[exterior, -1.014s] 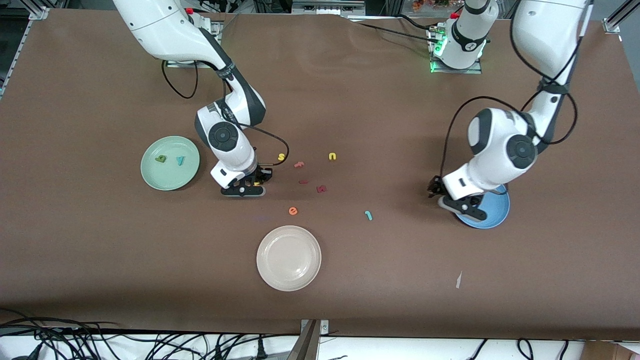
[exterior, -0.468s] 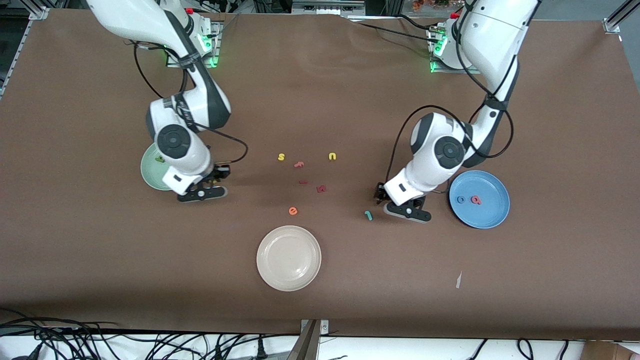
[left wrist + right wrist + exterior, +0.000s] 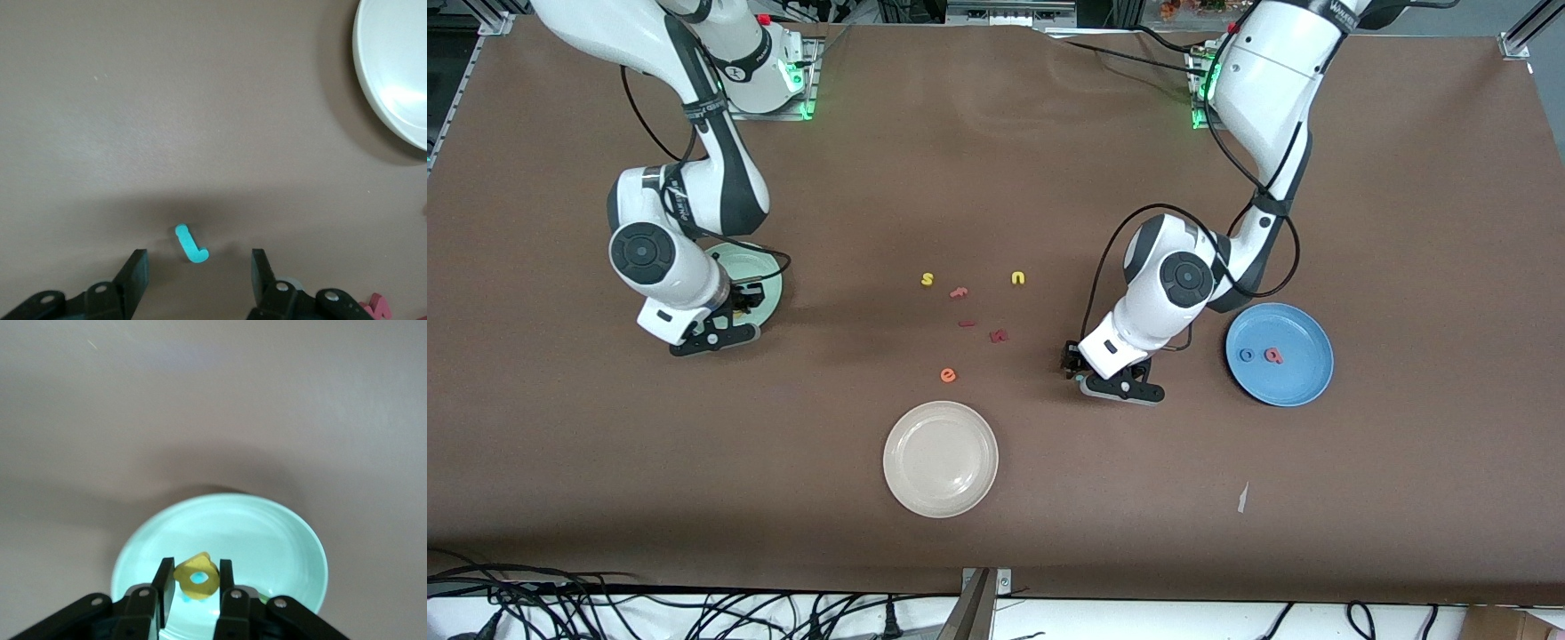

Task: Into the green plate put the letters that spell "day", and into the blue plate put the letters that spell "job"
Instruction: 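Place the a on the green plate while the left gripper reaches the l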

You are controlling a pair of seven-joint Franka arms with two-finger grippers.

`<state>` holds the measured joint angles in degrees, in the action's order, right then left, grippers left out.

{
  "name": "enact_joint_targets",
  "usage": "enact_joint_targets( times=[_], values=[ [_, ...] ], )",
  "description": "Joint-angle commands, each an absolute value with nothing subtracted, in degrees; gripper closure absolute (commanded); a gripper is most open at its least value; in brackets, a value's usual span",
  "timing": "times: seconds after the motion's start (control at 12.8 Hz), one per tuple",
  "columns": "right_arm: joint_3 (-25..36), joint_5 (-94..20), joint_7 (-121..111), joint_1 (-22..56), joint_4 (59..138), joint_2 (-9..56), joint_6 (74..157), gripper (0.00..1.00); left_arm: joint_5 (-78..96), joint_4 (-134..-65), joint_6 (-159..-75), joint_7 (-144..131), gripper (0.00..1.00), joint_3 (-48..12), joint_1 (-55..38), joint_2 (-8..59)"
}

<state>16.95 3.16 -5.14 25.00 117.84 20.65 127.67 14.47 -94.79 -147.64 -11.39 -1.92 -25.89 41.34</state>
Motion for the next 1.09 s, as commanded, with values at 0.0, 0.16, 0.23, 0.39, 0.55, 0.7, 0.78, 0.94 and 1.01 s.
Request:
enact_joint_targets(
  times=[0.0, 0.16, 0.23, 0.39, 0.55, 0.7, 0.78, 0.94, 1.01],
  values=[
    [19.76, 2.03, -6.33, 25.40, 124.78, 17.84, 131.46, 0.92, 16.61, -93.08, -147.92, -11.43, 0.32, -0.79, -27.51, 42.89],
    [20.65, 1.49, -6.33, 25.23, 128.13, 18.45, 137.52, 0.91, 16.61, -93.34, -147.92, -11.43, 0.32, -0.53, -27.60, 43.41],
    [20.57, 1.49, -5.98, 25.22, 128.23, 18.98, 139.20, 0.91, 16.61, -93.34, -148.01, -11.43, 0.32, -0.53, -27.77, 43.94],
    [20.57, -0.08, -5.63, 25.22, 128.14, 20.04, 141.05, 0.81, 16.44, -93.60, -148.88, -11.34, 0.33, -0.18, -28.21, 44.38],
    [20.57, -0.35, -5.63, 25.22, 127.88, 21.18, 141.59, 0.22, 16.35, -93.69, -148.89, -11.34, 0.35, -0.18, -28.04, 44.56],
    [20.57, -0.44, -5.71, 25.22, 126.13, 21.09, 140.81, 0.00, 16.35, -93.69, -148.89, -11.34, 0.39, -0.18, -28.04, 44.56],
    [20.48, -0.44, -5.89, 25.22, 125.08, 20.83, 139.23, 0.00, 16.43, -93.69, -148.89, -11.34, 0.39, -0.18, -28.21, 44.56],
    [20.30, -0.61, -5.71, 25.40, 119.56, 20.65, 130.39, 0.00, 16.44, -93.69, -148.89, -11.34, 0.42, -0.18, -28.21, 44.74],
    [20.22, -1.05, -5.71, 25.49, 116.14, 20.65, 125.64, 0.00, 16.44, -93.69, -148.89, -11.34, 0.44, -0.18, -28.21, 45.08]
  ],
)
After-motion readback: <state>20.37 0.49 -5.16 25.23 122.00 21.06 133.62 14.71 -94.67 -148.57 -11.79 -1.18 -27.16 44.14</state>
